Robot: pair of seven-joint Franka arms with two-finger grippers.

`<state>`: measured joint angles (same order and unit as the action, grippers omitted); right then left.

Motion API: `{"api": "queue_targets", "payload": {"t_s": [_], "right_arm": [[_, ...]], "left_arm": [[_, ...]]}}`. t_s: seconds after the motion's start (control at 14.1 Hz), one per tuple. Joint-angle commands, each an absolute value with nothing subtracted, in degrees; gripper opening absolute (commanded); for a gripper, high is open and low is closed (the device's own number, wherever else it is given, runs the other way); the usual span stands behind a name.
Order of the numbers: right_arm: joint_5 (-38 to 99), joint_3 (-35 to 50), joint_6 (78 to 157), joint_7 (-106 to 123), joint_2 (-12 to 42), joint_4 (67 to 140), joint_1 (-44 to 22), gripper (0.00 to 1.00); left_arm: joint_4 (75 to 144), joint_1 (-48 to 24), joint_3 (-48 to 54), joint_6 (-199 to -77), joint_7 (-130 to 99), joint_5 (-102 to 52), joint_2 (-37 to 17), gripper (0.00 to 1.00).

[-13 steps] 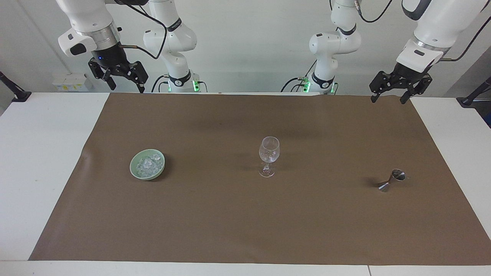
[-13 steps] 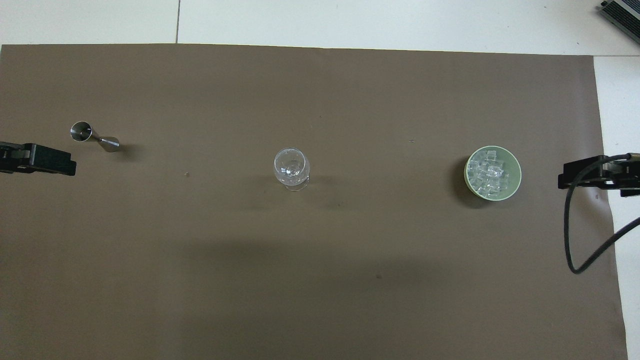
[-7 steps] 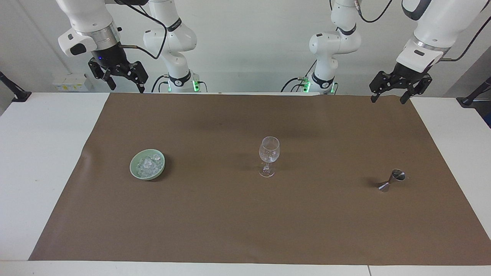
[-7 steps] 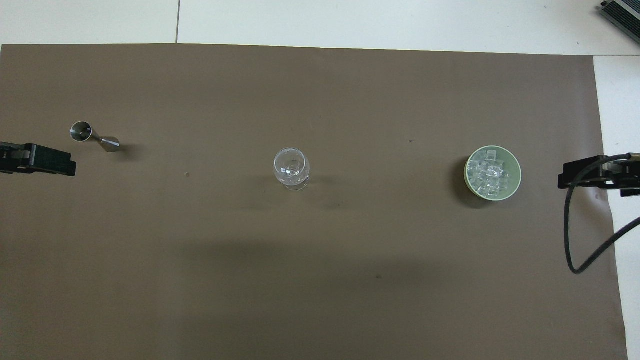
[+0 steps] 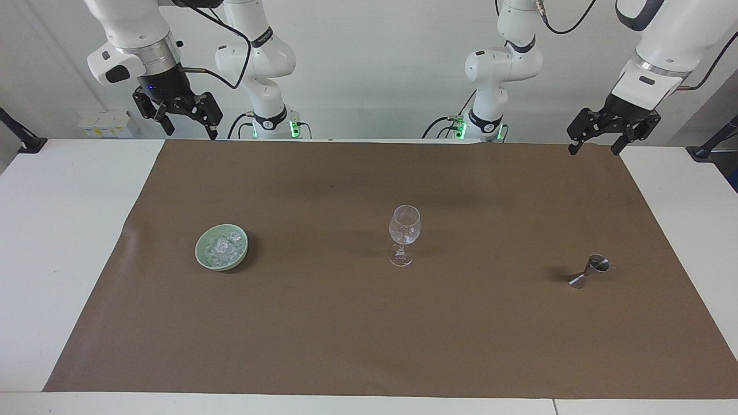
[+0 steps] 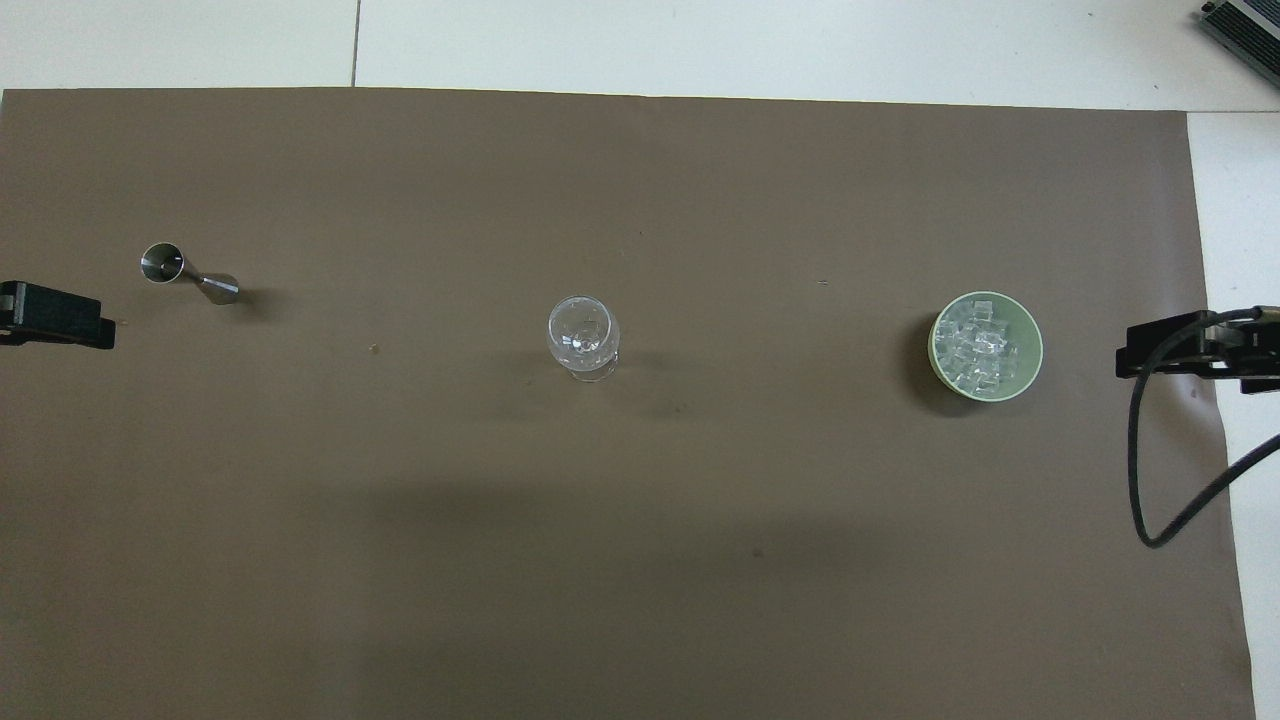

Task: Pour wine and add ice with both arms

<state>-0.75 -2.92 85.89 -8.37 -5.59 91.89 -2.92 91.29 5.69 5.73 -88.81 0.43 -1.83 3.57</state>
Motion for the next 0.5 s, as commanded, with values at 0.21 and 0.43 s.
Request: {"api": "queue_targets", "payload": {"t_s": [0.21,0.43], "right_arm": [[0.35,-3.25,85.69,-7.38,-6.86,93.25,-3.08,1.00],[0.35,-3.25,85.69,-7.38,-6.86,93.25,-3.08,1.00]], "left_arm": [[94.47,14.75,5.98,-90.78,-1.40,-6.05,5.44,1.00],[100.44,18.80,5.89,-96.31,-6.48,-10.01,7.99,1.00]]}}
